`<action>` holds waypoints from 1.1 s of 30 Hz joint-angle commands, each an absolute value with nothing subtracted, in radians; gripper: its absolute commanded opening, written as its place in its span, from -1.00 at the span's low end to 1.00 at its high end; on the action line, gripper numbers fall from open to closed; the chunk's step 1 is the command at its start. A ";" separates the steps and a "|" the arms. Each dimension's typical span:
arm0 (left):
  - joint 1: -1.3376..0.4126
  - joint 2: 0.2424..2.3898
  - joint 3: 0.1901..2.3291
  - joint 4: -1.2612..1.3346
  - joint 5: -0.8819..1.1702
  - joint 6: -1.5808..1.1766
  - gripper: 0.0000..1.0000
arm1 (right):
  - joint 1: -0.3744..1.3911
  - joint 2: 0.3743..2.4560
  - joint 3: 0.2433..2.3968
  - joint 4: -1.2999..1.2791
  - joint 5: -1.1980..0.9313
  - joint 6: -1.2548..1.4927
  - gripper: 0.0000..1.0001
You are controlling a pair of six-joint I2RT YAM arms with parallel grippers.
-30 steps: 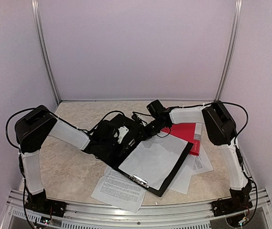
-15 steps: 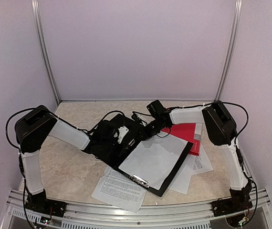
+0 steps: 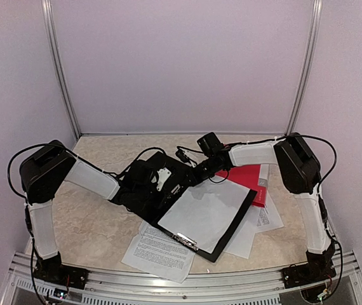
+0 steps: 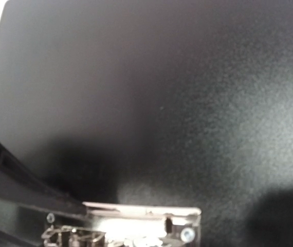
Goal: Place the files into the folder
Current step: Open the spring clip on the folder with some files.
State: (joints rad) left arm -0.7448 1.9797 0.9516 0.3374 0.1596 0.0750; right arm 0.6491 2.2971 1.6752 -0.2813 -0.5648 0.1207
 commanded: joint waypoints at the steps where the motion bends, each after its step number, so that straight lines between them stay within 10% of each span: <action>1: -0.763 2.007 0.914 0.225 0.279 0.046 -0.38 | 0.650 2.246 1.614 -0.245 -0.450 0.120 -1.00; 33: -0.793 1.766 0.818 0.318 -0.056 -0.066 0.79 | 0.744 2.137 1.607 -0.322 -0.403 0.061 -1.00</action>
State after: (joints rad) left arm -0.7826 1.8233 0.8551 0.2996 0.0307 -0.0486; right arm 0.7052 2.1799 1.5936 -0.2737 -0.4221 0.0772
